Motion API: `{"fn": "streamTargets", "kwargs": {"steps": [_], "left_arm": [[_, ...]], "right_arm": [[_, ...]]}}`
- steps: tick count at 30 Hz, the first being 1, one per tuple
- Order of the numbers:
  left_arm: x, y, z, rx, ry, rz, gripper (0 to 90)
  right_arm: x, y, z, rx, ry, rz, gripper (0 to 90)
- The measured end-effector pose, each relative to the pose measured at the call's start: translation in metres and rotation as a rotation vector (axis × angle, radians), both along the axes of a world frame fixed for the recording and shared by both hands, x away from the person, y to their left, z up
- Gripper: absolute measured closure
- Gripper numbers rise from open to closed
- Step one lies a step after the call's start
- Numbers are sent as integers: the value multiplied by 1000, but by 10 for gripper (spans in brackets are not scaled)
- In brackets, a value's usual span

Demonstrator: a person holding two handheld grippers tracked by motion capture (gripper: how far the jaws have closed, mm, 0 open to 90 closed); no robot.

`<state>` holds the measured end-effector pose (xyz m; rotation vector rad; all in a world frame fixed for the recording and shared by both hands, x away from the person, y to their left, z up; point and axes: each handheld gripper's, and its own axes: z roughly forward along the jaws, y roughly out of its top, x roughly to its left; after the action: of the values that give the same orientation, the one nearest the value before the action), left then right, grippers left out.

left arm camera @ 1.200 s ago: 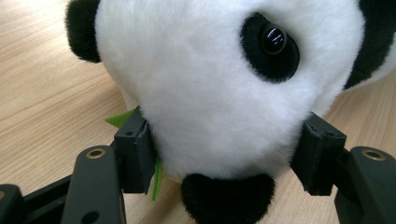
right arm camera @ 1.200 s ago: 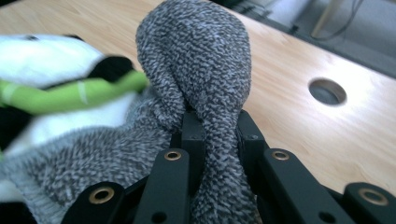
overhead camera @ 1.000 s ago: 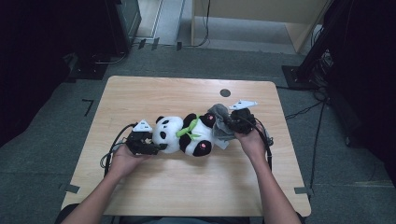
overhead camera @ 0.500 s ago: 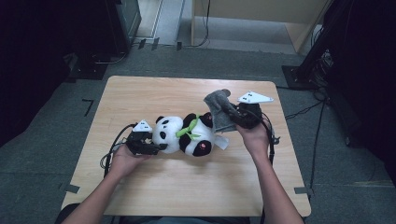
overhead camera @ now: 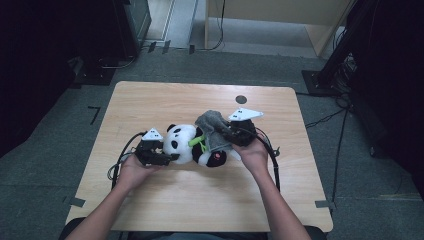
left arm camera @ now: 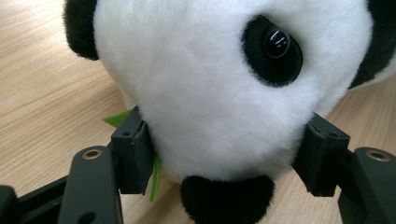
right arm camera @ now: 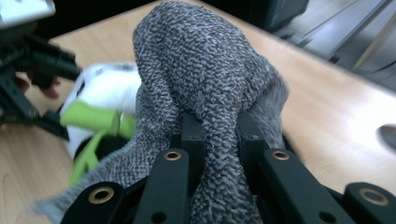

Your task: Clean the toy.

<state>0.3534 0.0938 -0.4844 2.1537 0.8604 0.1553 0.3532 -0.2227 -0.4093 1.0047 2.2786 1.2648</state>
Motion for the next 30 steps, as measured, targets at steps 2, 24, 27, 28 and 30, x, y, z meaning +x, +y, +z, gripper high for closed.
{"fn": "streamTargets", "kwargs": {"steps": [2, 24, 27, 28, 30], "left_arm": [[1, 0, 0, -7, 8, 4, 348], [2, -1, 1, -1, 16, 4, 365], [4, 0, 2, -2, 24, 2, 365], [5, 0, 2, -1, 28, 1, 365], [5, 0, 2, -5, 32, 5, 365]], "right_arm": [[0, 1, -8, -4, 4, 24, 789], [-18, -50, -54, 28, 102, 47, 800], [-19, -54, -58, 1, 114, 34, 800], [-20, -54, -60, -15, 118, 30, 799], [-20, -56, -63, -29, 127, 17, 800]]}}
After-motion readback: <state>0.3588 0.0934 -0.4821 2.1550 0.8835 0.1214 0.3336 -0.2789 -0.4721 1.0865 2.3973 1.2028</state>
